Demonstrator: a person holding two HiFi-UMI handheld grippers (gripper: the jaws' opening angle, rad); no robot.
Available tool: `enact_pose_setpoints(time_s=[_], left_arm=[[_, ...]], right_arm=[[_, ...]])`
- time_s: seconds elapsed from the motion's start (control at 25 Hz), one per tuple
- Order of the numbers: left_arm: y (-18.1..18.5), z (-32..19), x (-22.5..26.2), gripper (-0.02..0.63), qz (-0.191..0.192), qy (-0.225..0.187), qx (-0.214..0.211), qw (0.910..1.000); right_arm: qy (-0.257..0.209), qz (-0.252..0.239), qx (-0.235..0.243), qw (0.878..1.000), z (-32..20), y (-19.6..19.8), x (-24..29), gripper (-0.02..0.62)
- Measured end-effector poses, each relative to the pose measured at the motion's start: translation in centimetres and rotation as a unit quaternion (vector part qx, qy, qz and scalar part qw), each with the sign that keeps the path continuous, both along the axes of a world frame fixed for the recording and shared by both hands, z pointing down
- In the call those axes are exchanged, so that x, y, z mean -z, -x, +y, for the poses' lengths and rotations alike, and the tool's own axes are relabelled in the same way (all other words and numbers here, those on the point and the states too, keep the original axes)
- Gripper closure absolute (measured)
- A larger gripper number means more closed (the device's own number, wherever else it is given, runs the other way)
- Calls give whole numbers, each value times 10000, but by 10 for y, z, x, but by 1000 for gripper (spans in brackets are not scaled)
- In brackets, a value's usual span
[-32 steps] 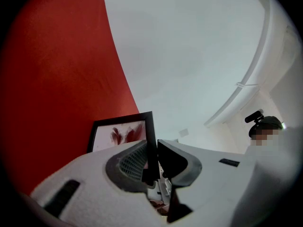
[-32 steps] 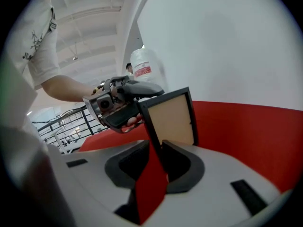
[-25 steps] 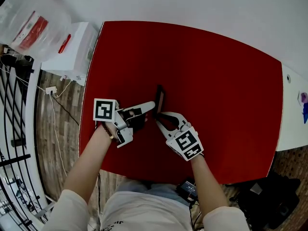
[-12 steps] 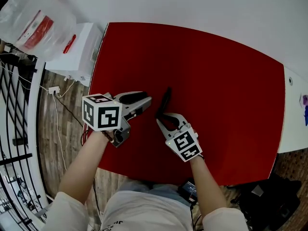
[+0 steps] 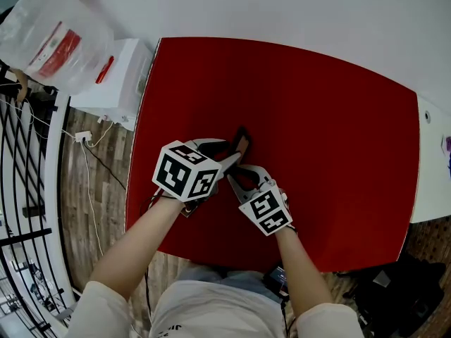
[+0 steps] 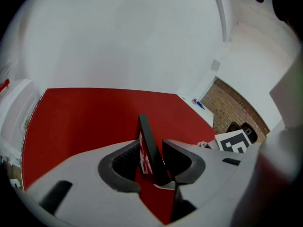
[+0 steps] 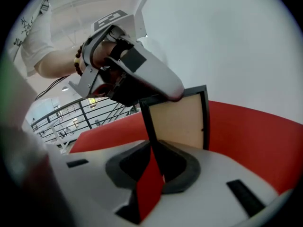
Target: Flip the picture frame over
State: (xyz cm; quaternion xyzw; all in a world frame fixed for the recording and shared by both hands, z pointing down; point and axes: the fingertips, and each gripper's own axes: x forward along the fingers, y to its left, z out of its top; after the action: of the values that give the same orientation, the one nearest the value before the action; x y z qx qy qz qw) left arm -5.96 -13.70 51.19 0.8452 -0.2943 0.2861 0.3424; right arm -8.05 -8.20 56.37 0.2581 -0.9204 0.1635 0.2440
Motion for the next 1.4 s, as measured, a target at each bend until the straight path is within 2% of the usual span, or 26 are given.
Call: enact_pose_setpoints(time_s=[0.12, 0.24, 0.32, 0.4, 0.48, 0.6, 0.72, 0.84, 0.92, 1.24, 1.32, 1.4], left_arm=[[3, -1, -6, 489, -88, -5, 63, 9999], [10, -5, -9, 531, 146, 156, 339, 9992], [21, -10, -12, 531, 387, 317, 599, 9970], [34, -13, -17, 531, 707, 550, 953, 9914], [42, -10, -26, 531, 1132, 910, 1379, 9797], [46, 3, -42, 531, 1856, 1444, 1967, 9519], [39, 15, -55, 531, 2459, 1728, 2261, 9266], [28, 24, -64, 531, 2830, 1845, 2338, 9117], [22, 28, -68, 531, 2927, 1866, 2259, 9102], [18, 29, -73, 531, 2868, 1838, 1992, 9189], [21, 29, -76, 531, 2715, 1775, 1936, 9259], [25, 29, -81, 529, 2367, 1644, 1827, 9400]], right_arm=[[-21, 1, -25, 10000, -1, 1, 1, 538], [10, -110, -160, 9998, -1, -1, 4, 537], [168, -327, -469, 9982, -4, -12, 7, 537], [453, -587, -1098, 9912, -11, -35, 8, 537], [844, -703, -1859, 9764, -18, -66, 0, 537], [1410, -711, -2559, 9537, -19, -98, -22, 537], [1682, -509, -2788, 9441, -16, -111, -39, 537], [1967, -315, -2822, 9385, -12, -113, -51, 537], [2136, -230, -2865, 9337, -10, -114, -58, 537], [2504, -44, -3050, 9188, -10, -118, -70, 537], [2568, -75, -3085, 9159, -11, -117, -70, 538], [2597, -131, -3164, 9123, -12, -116, -70, 545]])
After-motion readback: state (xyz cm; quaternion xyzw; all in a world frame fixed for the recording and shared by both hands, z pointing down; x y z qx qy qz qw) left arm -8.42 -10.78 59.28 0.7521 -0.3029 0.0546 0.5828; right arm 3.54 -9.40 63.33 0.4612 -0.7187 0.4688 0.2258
